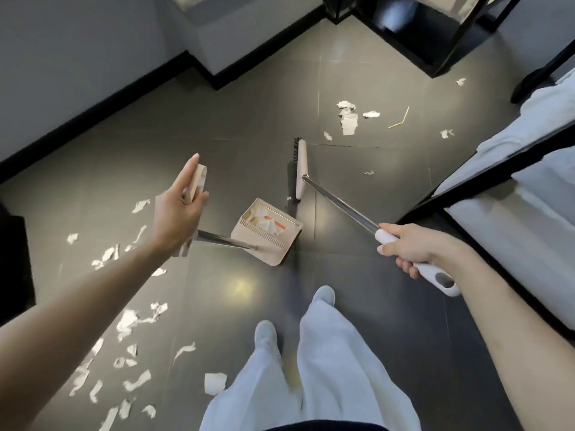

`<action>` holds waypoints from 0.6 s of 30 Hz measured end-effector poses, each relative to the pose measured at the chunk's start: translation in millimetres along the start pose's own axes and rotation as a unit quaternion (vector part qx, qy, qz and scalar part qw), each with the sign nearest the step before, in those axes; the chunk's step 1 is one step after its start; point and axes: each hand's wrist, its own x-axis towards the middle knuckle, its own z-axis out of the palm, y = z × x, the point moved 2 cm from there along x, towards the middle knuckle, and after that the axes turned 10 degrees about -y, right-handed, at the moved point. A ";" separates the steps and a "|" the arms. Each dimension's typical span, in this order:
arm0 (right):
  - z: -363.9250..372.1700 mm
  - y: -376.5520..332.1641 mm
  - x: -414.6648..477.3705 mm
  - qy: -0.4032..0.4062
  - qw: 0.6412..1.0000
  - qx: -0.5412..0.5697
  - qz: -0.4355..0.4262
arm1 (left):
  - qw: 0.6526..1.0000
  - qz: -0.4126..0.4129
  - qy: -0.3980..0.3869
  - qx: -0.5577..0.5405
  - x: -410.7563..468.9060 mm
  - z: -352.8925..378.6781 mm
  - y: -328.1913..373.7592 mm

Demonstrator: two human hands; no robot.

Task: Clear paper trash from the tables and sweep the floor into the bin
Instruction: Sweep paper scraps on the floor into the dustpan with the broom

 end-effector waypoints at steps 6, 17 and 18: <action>75.2 9.3 6.2 0.001 0.999 -0.025 0.023 | 1.000 0.007 0.008 0.000 -61.4 -40.7 -52.0; 164.8 7.1 28.6 0.045 0.945 -0.323 0.030 | 1.000 0.004 -0.006 0.025 -80.1 -37.6 -97.2; 168.7 5.9 31.7 0.035 0.946 -0.321 0.026 | 0.999 0.007 -0.005 0.031 -73.7 -38.4 -97.0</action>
